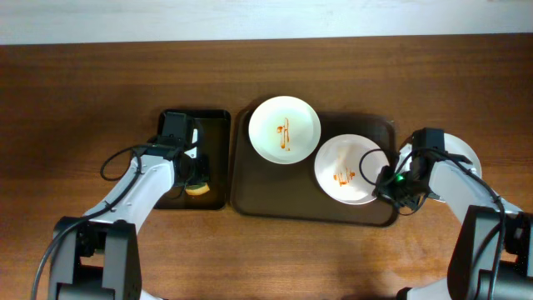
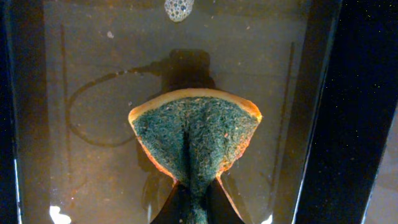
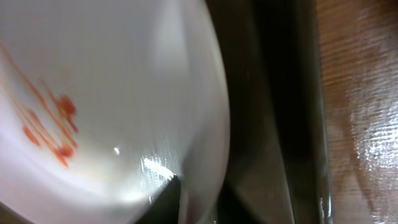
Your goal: Clean dirty plates on tray and stack at the side
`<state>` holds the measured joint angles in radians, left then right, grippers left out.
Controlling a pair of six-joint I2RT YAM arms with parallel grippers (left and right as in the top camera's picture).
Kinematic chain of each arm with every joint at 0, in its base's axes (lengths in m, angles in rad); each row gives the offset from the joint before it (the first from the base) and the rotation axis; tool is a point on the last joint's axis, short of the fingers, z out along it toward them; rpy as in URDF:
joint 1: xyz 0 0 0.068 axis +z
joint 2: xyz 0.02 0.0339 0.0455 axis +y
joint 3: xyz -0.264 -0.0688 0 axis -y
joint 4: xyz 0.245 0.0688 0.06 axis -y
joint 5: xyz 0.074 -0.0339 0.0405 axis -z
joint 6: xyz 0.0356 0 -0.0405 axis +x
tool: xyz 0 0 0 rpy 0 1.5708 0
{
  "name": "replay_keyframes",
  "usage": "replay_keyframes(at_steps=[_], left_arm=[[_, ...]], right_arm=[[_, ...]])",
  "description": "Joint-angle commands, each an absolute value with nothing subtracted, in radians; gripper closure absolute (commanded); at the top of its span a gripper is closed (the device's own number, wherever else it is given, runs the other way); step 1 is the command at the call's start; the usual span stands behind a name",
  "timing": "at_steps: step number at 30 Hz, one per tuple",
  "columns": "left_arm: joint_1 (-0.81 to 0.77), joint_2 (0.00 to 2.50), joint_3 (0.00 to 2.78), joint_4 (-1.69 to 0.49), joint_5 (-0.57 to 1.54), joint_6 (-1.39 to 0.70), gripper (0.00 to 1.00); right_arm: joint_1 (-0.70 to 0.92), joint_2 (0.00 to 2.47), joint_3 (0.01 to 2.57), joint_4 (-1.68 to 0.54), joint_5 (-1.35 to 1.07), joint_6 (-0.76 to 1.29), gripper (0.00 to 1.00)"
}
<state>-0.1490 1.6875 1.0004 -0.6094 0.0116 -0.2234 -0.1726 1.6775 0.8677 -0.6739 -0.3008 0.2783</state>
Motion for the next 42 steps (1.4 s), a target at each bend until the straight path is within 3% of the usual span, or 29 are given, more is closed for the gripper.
replay_keyframes(at_steps=[1,2,9,15,19,27,42], left_arm=[[-0.143,1.696,1.015,-0.608,0.022,-0.204,1.00],[-0.143,1.696,1.015,-0.608,0.022,-0.204,1.00],[-0.143,1.693,1.015,-0.607,0.060,-0.202,1.00],[-0.163,1.575,1.022,-0.542,0.339,-0.140,1.00],[-0.264,1.542,1.022,-0.484,0.529,-0.150,1.00],[-0.506,1.609,1.022,-0.340,0.546,-0.562,1.00],[-0.738,1.898,1.022,0.046,0.744,-0.927,1.00]], right_arm=[[-0.155,1.673,0.852,-0.649,-0.253,0.324,0.92],[-0.155,1.673,0.852,-0.646,-0.250,0.324,0.96],[-0.139,1.591,0.852,-0.783,-0.306,0.305,0.96],[-0.012,1.552,0.852,-0.819,-0.302,0.342,0.95],[0.030,1.554,0.852,-0.804,-0.304,0.385,0.96],[0.049,1.557,0.852,-0.805,-0.303,0.387,0.96],[0.049,1.557,0.852,-0.805,-0.303,0.387,0.96]])
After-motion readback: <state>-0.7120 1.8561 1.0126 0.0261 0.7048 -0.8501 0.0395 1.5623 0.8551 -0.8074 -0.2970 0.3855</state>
